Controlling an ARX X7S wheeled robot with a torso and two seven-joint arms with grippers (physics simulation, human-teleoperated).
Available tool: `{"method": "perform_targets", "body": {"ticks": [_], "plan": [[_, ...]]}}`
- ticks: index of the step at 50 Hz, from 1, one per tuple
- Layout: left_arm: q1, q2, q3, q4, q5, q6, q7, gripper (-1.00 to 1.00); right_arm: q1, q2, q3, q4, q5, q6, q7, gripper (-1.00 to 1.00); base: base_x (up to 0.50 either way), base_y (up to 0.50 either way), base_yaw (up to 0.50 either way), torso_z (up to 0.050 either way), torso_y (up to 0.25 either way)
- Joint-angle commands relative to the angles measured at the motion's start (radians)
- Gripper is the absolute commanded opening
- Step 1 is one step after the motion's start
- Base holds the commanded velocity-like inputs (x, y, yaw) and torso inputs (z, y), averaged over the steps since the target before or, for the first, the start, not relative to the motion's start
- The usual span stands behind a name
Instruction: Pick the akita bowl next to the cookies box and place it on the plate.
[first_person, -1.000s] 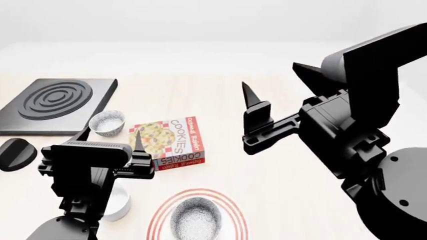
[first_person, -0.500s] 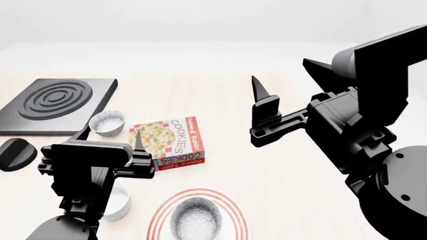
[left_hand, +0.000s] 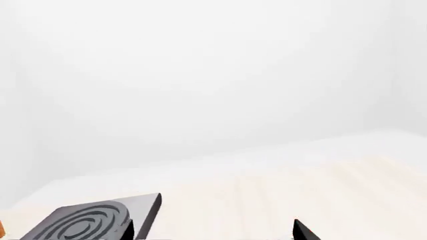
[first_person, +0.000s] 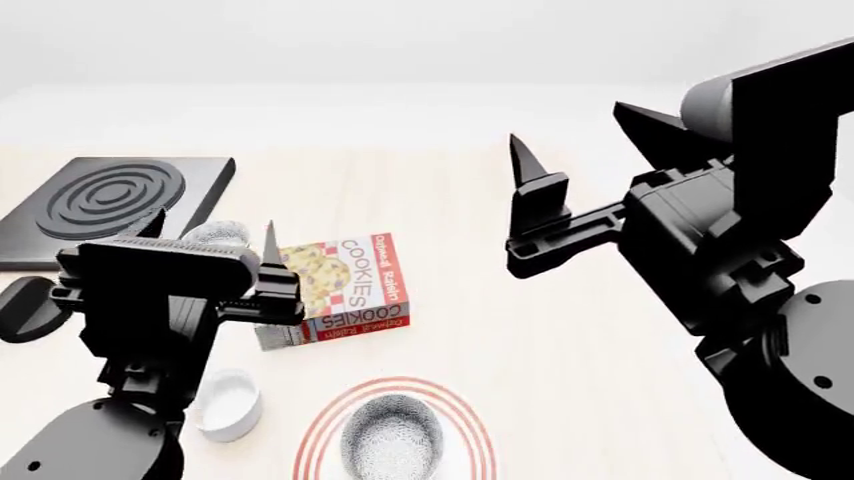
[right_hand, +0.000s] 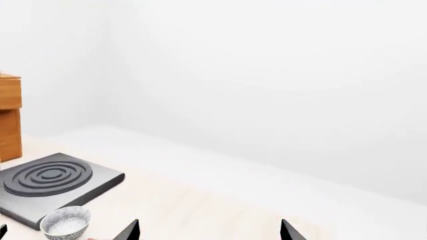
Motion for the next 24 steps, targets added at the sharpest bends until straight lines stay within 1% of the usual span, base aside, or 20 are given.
{"method": "perform_targets", "body": {"ticks": [1,3,4,11,18,24], "plan": [[-0.292,-0.024,-0.043,0.122,-0.112,-0.314,-0.032,1.0,0.024,-0.014,0.013,0.046,-0.009,-0.014,-0.008,1.0,0.0,0.0,0.0,0.0,0.0],[-0.35,-0.024,-0.042,0.135,-0.13,-0.367,-0.037,1.0,0.03,-0.019,0.014,0.051,-0.011,-0.014,-0.003,1.0,0.0,0.0,0.0,0.0,0.0],[-0.402,-0.012,-0.064,0.143,-0.16,-0.417,-0.034,1.0,0.037,-0.022,0.013,0.052,-0.008,-0.012,0.0,1.0,0.0,0.0,0.0,0.0,0.0],[-0.58,0.003,-0.082,0.172,-0.218,-0.563,-0.048,1.0,0.07,-0.03,0.01,0.044,0.012,0.001,0.018,1.0,0.0,0.0,0.0,0.0,0.0],[-0.684,0.016,-0.093,0.19,-0.263,-0.652,-0.066,1.0,0.118,-0.038,0.013,0.038,0.046,0.014,0.046,1.0,0.0,0.0,0.0,0.0,0.0],[-0.724,0.008,-0.094,0.188,-0.332,-0.671,-0.118,1.0,0.142,-0.044,0.013,0.031,0.06,0.02,0.057,1.0,0.0,0.0,0.0,0.0,0.0]]}}
